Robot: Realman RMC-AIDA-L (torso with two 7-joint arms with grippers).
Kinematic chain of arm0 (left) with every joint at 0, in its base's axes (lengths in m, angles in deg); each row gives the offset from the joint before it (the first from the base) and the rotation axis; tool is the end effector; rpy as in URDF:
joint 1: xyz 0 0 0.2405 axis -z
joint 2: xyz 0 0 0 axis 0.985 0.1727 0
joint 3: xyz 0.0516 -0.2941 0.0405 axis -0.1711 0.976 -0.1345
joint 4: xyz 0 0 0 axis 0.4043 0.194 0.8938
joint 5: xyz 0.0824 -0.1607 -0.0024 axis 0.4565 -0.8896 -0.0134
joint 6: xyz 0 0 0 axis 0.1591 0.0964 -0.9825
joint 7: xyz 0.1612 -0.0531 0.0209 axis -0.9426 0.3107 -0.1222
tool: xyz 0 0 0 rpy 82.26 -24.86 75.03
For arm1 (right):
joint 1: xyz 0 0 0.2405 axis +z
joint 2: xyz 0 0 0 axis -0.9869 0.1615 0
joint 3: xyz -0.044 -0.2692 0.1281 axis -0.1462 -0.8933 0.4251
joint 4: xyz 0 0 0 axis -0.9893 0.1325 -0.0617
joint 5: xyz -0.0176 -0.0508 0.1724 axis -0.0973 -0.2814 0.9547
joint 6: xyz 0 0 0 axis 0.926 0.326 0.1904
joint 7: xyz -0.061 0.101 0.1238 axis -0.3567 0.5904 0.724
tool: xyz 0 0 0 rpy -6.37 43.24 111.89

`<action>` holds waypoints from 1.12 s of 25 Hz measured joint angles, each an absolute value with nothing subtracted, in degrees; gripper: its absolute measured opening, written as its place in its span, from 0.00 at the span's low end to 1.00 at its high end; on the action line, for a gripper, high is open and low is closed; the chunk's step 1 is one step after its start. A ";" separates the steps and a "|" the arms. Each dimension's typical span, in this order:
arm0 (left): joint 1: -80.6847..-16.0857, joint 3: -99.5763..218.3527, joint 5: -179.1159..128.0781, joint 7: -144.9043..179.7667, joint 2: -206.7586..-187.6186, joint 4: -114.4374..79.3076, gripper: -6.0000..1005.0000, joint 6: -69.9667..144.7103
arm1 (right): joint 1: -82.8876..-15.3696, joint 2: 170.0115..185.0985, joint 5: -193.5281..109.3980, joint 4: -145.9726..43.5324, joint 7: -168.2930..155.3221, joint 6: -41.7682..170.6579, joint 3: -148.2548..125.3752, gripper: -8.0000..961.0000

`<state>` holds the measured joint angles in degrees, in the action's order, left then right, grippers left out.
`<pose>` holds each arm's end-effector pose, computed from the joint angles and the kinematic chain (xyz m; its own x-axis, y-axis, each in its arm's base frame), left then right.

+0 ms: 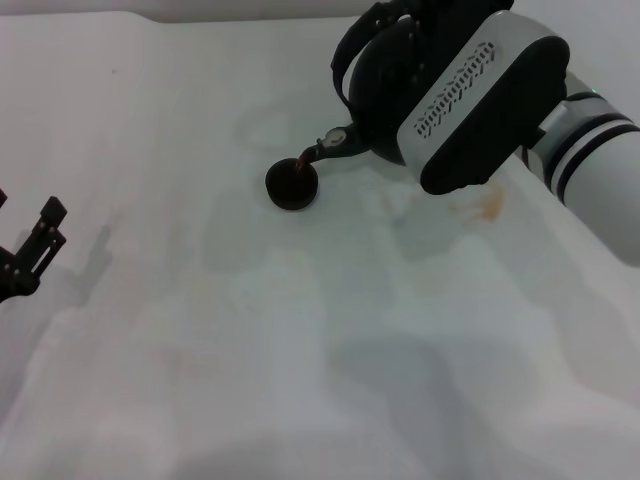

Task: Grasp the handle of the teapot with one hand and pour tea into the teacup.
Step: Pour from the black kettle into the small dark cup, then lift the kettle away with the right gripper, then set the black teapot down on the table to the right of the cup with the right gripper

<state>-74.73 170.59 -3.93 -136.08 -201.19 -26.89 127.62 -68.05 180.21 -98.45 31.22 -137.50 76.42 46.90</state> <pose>-0.3834 0.2236 -0.0309 0.6399 0.0698 0.7652 0.7385 -0.3312 -0.5873 0.2068 0.3457 -0.0741 0.9939 0.0991 0.0480 0.0840 -0.4008 -0.9123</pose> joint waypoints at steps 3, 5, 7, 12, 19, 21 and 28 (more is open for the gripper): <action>-74.70 170.65 -3.93 -136.08 -201.19 -26.96 0.74 127.21 | -68.53 180.18 -98.15 31.27 -137.05 73.52 48.37 0.12; -74.69 170.68 -3.93 -136.08 -201.19 -26.96 0.74 127.04 | -69.49 180.15 -98.03 31.29 -135.98 69.03 50.74 0.12; -74.69 170.68 -3.93 -136.08 -201.19 -26.92 0.74 126.98 | -70.69 180.05 -98.00 31.28 -133.80 62.07 54.31 0.12; -74.69 170.68 -3.93 -136.08 -201.19 -26.92 0.74 126.52 | -73.50 180.20 -97.49 31.07 -131.07 46.41 63.48 0.12; -74.34 170.59 -3.93 -136.08 -201.19 -26.98 0.74 126.38 | -74.34 180.15 -93.56 29.79 -131.08 37.24 72.27 0.12; -74.27 170.50 -3.93 -136.08 -201.19 -26.95 0.74 126.46 | -74.58 180.16 -93.54 29.63 -131.50 36.83 73.65 0.12; -74.17 170.37 -3.91 -136.08 -201.19 -27.16 0.74 126.51 | -74.82 180.19 -93.53 24.69 -131.81 29.27 79.76 0.12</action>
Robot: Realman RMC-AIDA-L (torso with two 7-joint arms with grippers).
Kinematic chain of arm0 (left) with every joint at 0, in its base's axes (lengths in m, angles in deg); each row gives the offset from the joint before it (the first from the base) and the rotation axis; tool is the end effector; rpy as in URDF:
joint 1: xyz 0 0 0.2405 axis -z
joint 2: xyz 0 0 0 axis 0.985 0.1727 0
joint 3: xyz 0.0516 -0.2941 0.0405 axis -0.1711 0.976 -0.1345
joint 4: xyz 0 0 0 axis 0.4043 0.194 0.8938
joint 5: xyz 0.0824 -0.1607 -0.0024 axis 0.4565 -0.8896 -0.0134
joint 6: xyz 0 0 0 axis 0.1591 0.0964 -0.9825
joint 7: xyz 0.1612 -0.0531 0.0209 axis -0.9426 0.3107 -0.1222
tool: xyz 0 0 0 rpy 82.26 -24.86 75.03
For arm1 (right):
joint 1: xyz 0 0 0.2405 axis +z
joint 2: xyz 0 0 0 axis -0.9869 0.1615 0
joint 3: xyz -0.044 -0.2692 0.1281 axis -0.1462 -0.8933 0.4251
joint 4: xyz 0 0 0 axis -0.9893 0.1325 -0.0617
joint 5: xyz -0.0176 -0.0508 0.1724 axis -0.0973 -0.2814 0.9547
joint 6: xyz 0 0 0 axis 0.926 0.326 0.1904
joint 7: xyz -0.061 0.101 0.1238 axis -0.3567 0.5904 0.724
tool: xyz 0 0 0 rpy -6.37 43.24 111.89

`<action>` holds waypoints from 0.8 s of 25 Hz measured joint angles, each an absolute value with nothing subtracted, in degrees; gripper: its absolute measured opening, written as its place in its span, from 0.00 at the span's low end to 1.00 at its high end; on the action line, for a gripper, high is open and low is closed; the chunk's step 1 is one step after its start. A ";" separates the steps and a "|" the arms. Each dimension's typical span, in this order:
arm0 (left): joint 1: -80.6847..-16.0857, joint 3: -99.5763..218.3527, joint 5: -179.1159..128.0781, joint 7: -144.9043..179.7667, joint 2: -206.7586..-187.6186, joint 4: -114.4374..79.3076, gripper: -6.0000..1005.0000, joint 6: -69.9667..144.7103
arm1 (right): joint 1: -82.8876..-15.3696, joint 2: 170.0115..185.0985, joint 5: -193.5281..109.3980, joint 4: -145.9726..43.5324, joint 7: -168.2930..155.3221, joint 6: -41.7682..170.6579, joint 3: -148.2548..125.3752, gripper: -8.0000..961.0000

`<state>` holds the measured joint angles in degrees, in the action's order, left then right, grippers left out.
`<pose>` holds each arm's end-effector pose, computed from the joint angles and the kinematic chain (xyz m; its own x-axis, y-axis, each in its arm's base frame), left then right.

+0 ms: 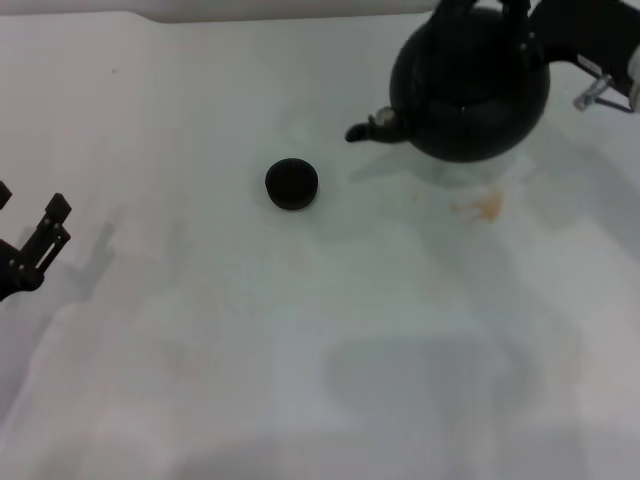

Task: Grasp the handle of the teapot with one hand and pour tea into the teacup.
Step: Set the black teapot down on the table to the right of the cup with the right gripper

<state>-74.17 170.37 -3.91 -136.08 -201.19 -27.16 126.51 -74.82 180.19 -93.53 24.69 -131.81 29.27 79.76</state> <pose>-0.3832 0.2281 -0.0324 0.6459 0.0770 0.7596 0.7342 -0.3353 -0.5903 0.2563 0.3458 -0.0140 0.9401 0.0470 -0.3376 -0.2598 -0.5426 -0.7988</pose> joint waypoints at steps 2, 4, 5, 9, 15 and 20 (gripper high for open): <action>-74.05 170.31 -3.84 -136.08 -201.17 -27.30 0.74 126.40 | -74.82 180.25 -93.48 23.11 -132.50 27.27 80.42 0.12; -73.88 170.31 -3.78 -136.08 -201.14 -27.36 0.74 126.39 | -74.86 180.31 -93.23 21.64 -134.73 25.70 80.57 0.12; -73.75 170.32 -3.76 -136.08 -201.12 -27.37 0.74 126.38 | -74.89 180.35 -92.95 21.00 -136.00 25.05 80.58 0.12; -73.38 170.33 -3.60 -136.08 -201.10 -27.25 0.74 126.37 | -74.91 180.32 -87.77 17.24 -142.49 21.56 80.63 0.12; -73.37 170.15 -3.56 -136.08 -201.10 -27.24 0.74 126.37 | -74.25 180.12 -84.19 13.74 -146.98 18.64 81.47 0.12; -73.37 170.21 -3.52 -136.08 -201.10 -27.14 0.74 126.37 | -73.38 180.17 -84.18 11.94 -148.24 18.41 81.58 0.12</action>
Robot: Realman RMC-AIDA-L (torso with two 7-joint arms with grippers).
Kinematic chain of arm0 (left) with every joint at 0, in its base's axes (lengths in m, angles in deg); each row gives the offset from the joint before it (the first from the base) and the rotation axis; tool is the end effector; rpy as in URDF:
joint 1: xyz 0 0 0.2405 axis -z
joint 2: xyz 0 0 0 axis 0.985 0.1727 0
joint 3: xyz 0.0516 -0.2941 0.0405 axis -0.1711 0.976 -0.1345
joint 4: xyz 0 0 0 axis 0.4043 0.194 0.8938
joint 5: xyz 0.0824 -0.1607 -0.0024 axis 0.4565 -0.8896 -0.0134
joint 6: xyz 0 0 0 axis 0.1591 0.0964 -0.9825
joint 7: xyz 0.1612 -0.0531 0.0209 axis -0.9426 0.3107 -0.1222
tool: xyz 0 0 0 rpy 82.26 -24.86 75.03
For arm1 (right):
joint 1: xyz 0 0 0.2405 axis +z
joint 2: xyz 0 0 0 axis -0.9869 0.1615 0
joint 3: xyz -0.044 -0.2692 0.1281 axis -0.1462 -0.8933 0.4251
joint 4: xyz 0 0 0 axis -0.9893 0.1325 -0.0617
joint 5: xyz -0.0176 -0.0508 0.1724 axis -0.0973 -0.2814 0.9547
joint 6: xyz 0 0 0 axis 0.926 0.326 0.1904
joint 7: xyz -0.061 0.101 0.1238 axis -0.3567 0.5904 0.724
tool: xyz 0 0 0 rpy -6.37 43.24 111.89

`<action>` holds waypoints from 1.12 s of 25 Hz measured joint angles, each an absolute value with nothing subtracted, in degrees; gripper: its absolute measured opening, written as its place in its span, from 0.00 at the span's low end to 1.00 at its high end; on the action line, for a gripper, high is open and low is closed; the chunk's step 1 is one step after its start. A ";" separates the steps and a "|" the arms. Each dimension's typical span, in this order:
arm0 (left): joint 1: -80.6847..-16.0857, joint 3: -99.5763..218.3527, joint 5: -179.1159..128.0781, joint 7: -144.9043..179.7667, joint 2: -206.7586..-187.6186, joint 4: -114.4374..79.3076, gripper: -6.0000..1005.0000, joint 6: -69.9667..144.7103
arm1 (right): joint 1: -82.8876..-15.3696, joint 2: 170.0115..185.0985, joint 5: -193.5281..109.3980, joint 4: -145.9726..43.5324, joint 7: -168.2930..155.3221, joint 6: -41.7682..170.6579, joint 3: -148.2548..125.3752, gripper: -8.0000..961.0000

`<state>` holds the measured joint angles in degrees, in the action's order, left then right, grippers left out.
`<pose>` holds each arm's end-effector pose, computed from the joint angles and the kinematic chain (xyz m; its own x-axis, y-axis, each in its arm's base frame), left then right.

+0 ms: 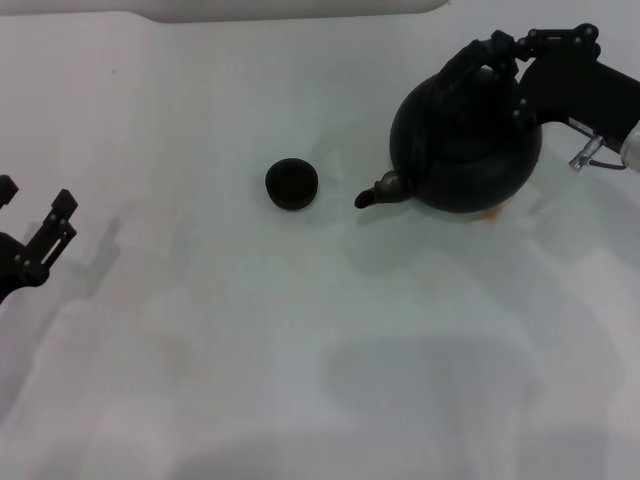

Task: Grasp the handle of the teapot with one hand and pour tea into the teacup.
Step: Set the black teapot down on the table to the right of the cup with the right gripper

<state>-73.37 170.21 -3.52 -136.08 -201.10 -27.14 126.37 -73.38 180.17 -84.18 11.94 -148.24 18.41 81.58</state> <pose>-0.3802 0.2329 -0.0334 0.6502 0.0736 0.7562 0.7263 -0.3524 -0.5902 0.2838 0.3333 -0.0349 0.9501 0.0875 -0.2994 -0.1862 -0.6110 -0.7694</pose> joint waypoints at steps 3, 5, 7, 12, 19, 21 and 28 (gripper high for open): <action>-73.37 170.27 -3.49 -136.08 -201.10 -27.03 0.74 126.38 | -73.08 180.26 -84.07 11.14 -149.37 18.29 81.60 0.12; -73.38 170.30 -3.49 -136.08 -201.10 -27.01 0.74 126.38 | -73.04 180.30 -83.87 10.96 -149.65 18.19 81.62 0.12; -73.37 170.28 -3.49 -136.08 -201.10 -26.99 0.74 126.38 | -72.88 180.31 -83.42 10.55 -149.68 18.00 81.80 0.12; -73.37 170.20 -3.49 -136.08 -201.10 -26.98 0.74 126.38 | -72.41 180.18 -82.47 9.37 -149.70 17.00 82.16 0.12; -73.38 170.15 -3.40 -136.08 -201.10 -26.97 0.74 126.38 | -71.99 180.15 -82.37 8.29 -149.78 16.90 82.29 0.12; -73.38 170.15 -3.40 -136.08 -201.10 -26.97 0.74 126.38 | -71.82 180.15 -82.37 7.94 -149.81 16.85 82.31 0.12; -73.38 170.15 -3.40 -136.08 -201.10 -26.98 0.74 126.38 | -70.79 180.15 -82.35 6.40 -150.00 16.82 82.31 0.12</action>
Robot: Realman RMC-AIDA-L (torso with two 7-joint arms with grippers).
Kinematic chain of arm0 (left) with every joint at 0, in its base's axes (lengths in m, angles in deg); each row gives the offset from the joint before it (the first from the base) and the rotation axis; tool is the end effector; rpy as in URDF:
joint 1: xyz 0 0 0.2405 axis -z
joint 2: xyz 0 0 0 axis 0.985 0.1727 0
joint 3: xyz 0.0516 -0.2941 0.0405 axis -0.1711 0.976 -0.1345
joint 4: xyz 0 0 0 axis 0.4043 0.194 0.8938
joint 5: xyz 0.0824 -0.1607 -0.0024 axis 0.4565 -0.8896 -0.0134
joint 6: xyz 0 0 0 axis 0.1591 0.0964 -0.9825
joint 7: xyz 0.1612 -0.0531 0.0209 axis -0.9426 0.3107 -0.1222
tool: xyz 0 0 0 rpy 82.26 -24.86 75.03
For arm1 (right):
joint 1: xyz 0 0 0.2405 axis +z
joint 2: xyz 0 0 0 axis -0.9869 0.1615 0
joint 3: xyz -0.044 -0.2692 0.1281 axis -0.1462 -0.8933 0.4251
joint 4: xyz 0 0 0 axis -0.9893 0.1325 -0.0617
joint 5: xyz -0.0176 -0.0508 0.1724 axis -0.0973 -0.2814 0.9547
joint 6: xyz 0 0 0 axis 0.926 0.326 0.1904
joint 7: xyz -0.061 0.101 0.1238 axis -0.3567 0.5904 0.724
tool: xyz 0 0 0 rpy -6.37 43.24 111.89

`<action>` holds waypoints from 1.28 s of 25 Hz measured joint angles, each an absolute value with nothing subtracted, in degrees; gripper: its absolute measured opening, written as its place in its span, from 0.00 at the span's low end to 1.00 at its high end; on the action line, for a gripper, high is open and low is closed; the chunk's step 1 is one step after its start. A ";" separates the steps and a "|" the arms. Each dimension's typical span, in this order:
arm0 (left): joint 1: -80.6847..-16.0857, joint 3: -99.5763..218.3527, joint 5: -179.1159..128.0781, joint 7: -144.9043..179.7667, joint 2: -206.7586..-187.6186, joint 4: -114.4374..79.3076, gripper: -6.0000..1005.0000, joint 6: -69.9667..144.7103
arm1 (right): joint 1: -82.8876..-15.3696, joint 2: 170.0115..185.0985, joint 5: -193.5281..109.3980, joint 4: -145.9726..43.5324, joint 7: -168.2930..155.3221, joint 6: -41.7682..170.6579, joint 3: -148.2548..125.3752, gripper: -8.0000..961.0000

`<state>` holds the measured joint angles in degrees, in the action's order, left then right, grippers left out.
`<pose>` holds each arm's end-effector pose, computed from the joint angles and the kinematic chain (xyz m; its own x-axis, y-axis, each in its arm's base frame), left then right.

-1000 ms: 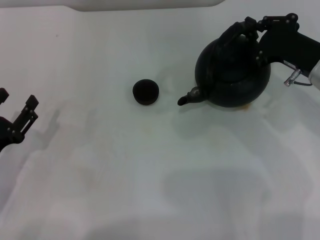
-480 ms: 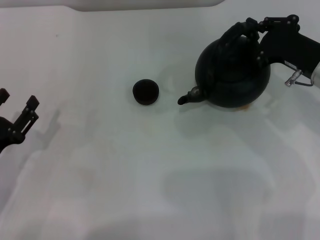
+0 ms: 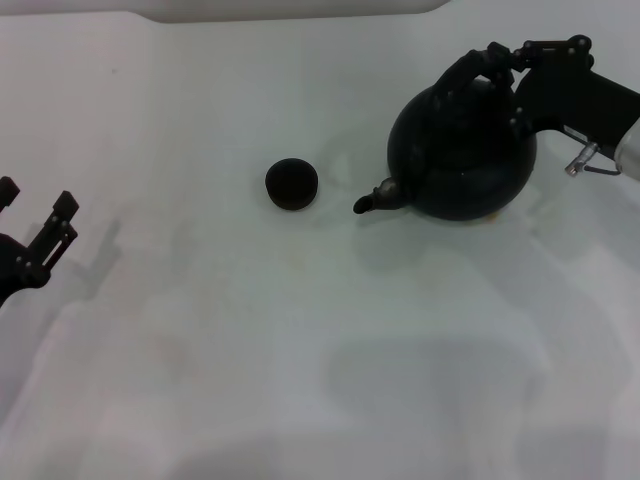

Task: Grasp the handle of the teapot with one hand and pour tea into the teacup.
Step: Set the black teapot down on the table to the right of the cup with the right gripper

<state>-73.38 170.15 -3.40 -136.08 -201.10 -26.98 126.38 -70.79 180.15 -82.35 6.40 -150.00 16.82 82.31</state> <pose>-0.3804 0.2322 -0.0342 0.6501 0.0773 0.7559 0.7266 -0.3541 -0.5887 0.2922 0.3396 -0.0415 0.9500 0.0640 -0.3055 -0.2005 -0.6251 -0.7543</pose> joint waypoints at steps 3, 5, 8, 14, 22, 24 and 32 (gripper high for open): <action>-73.38 170.15 -3.40 -136.08 -201.10 -26.98 0.74 126.38 | -70.43 180.20 -82.35 5.90 -150.54 16.81 82.31 0.12; -73.37 170.15 -3.40 -136.08 -201.10 -26.98 0.74 126.38 | -70.28 180.24 -82.34 5.64 -150.71 16.81 82.31 0.12; -73.38 170.15 -3.40 -136.08 -201.10 -26.98 0.74 126.38 | -69.89 180.24 -82.34 5.19 -150.76 16.81 82.31 0.12; -73.38 170.15 -3.40 -136.08 -201.10 -27.06 0.74 126.38 | -69.61 180.22 -82.34 4.96 -151.50 16.81 82.30 0.12; -73.18 170.15 -3.40 -136.08 -201.19 -27.16 0.74 126.38 | -69.63 180.15 -82.39 4.97 -151.86 16.16 82.85 0.12; -73.00 170.16 -3.41 -136.08 -201.19 -27.15 0.74 126.38 | -69.63 180.15 -82.39 4.97 -151.97 16.14 83.09 0.12; -72.57 170.15 -3.41 -135.99 -201.19 -27.32 0.74 126.38 | -69.33 180.06 -82.41 4.38 -152.09 16.16 83.54 0.13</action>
<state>-72.57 170.15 -3.41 -135.99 -201.19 -27.32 126.38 -69.33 180.06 -82.41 4.38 -152.09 16.16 83.54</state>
